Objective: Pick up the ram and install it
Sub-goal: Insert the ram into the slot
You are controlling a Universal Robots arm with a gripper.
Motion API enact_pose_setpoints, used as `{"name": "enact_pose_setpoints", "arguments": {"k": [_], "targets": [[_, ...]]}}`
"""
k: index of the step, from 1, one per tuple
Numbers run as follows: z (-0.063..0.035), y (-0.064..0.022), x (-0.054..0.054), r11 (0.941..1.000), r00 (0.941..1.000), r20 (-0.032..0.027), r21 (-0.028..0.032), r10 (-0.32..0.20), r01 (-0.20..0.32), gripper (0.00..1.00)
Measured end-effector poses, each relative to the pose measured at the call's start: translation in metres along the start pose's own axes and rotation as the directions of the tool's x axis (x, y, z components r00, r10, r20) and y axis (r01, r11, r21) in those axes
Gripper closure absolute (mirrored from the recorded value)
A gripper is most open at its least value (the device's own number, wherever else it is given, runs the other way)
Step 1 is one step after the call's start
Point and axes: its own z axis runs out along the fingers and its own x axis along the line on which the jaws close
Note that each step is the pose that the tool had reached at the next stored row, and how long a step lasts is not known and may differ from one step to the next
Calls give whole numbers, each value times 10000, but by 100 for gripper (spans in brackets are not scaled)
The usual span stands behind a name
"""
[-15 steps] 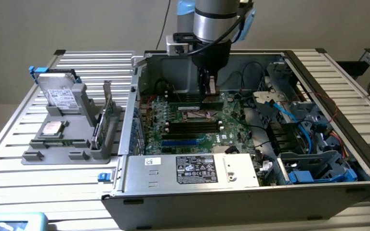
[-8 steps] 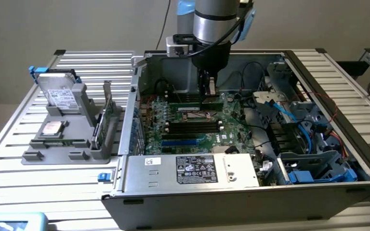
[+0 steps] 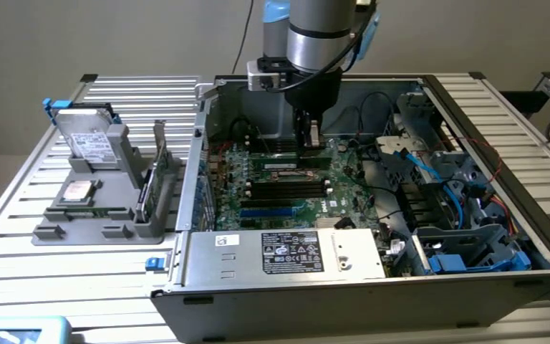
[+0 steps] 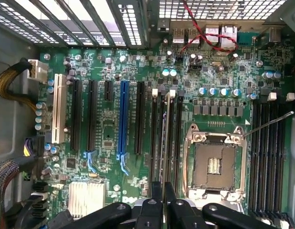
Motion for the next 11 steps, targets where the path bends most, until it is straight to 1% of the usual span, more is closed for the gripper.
{"name": "enact_pose_setpoints", "arguments": {"k": [2,11], "targets": [[18,0,-1,10000,10000,-7,0,0,0,86],[104,0,8,10000,10000,-7,0,1,-1,86]]}}
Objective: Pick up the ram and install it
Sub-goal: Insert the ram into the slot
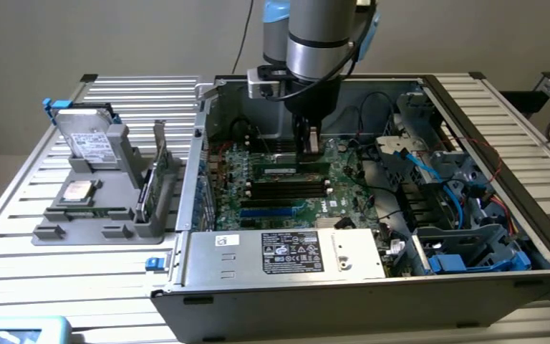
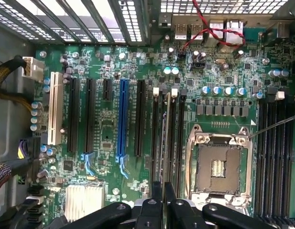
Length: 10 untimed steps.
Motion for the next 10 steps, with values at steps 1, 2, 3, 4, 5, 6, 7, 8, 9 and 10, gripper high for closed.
{"name": "enact_pose_setpoints", "arguments": {"k": [1,2,3,4,5,6,7,8,9,10], "targets": [[7,0,4,10000,10000,0,-1,0,0,86],[13,0,7,10000,10000,-1,-1,0,0,86],[19,0,11,10000,10000,-1,0,0,0,86],[27,0,13,10000,10000,-1,0,0,0,86],[37,0,14,10000,10000,2,0,0,0,86],[47,0,15,10000,10000,0,0,0,0,86],[60,0,15,10000,10000,0,-1,0,0,86],[73,0,15,10000,10000,-1,-1,-1,1,86],[86,0,15,10000,10000,0,0,-1,1,86],[96,0,15,10000,10000,0,-1,-1,1,86]]}}
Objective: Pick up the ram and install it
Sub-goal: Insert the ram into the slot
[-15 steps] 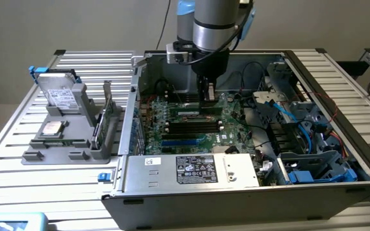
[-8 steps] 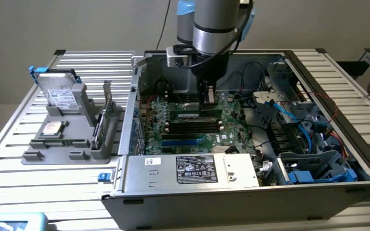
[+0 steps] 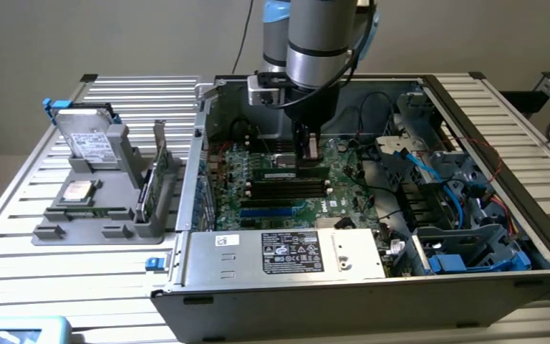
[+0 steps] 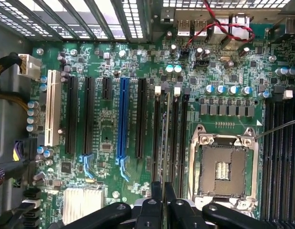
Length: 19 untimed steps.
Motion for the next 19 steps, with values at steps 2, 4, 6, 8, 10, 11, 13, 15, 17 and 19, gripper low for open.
{"name": "enact_pose_setpoints", "arguments": {"k": [2,4,6,8,10,11,13,15,17,19], "targets": [[16,0,0,10000,10000,-1,0,-2,2,86],[26,3,5,10000,10000,-4,-1,-2,2,86],[37,7,6,10000,10000,-2,1,-2,2,86],[53,15,6,10000,10000,-4,1,-5,5,86],[72,18,5,10000,10000,-6,2,-7,7,86],[82,19,4,10000,10000,-11,5,-9,9,86],[99,20,3,10000,10000,-36,8,-9,9,86],[114,21,3,10000,10000,-77,15,-8,8,86],[118,20,3,10000,9999,-122,24,-9,10,86],[119,20,3,10000,9999,-130,28,-15,16,86]]}}
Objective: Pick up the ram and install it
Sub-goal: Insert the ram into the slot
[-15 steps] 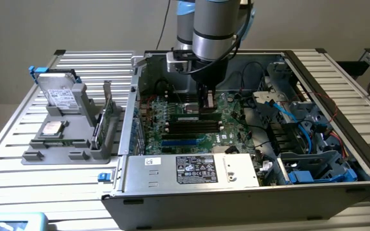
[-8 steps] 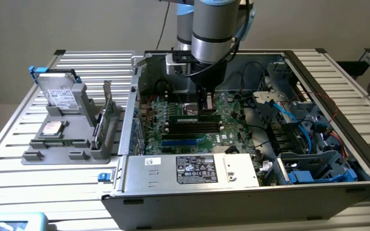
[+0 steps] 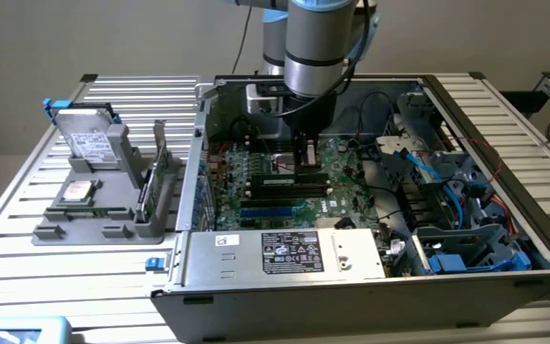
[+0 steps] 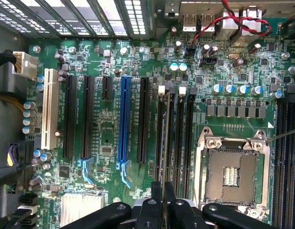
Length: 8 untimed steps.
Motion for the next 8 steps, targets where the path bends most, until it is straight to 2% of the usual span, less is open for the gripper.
{"name": "enact_pose_setpoints", "arguments": {"k": [8], "targets": [[29,3,-2,10000,10000,4,5,-37,37,86]]}}
